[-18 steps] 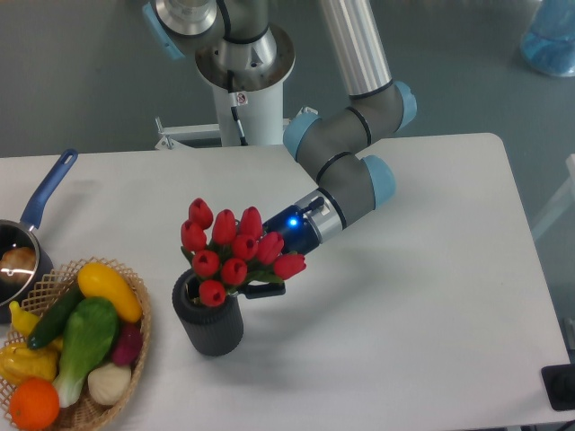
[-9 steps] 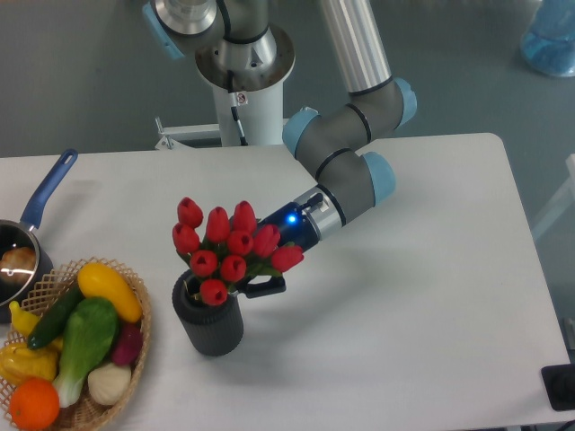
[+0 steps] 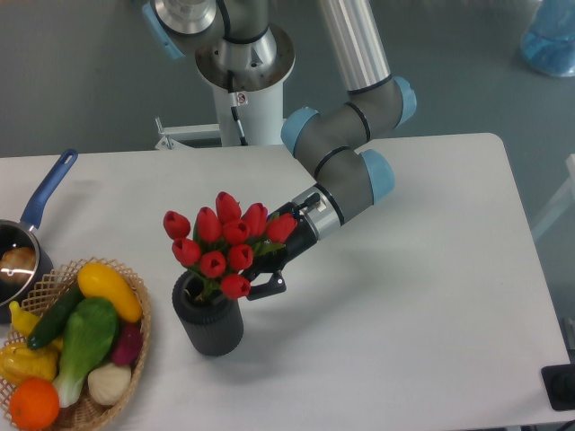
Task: Insert the flowers into the vase
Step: 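Adjust the tulip bunch upright inside the vase with the gripper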
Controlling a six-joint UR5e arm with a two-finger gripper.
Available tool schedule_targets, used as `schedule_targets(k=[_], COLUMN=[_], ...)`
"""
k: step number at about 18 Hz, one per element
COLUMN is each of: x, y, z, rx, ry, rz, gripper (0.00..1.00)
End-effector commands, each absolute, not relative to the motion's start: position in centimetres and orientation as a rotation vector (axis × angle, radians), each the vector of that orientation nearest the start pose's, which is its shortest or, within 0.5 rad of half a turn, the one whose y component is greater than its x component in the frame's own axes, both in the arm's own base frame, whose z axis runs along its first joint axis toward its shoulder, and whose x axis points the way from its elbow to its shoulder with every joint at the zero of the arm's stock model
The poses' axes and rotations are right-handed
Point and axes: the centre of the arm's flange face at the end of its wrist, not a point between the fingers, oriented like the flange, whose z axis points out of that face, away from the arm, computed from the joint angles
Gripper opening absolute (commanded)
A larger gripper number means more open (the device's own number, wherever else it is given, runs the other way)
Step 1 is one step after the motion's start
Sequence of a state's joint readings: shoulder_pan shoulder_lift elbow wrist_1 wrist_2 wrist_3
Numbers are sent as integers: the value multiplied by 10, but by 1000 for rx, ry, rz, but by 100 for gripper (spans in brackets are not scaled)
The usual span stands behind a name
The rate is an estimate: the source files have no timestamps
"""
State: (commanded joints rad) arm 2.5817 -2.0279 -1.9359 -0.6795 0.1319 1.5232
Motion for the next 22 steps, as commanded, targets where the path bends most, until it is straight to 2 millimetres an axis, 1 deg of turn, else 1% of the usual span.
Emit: schedule_targets(k=[8,12,14,15,17,20,22], x=[-343,-345,-346,-346,-346,-350,-351], y=[496,496,496,496,495,497,497], z=[254,256,255,255,260,269,273], rx=[-1645,-1646,-1667,-1680,-1707,-1767,-1770], ry=[501,502,510,514,526,500,491], rz=[-393,-389,-381,-376,-360,-365,-369], gripper=[61,62,66,71,72,72,72])
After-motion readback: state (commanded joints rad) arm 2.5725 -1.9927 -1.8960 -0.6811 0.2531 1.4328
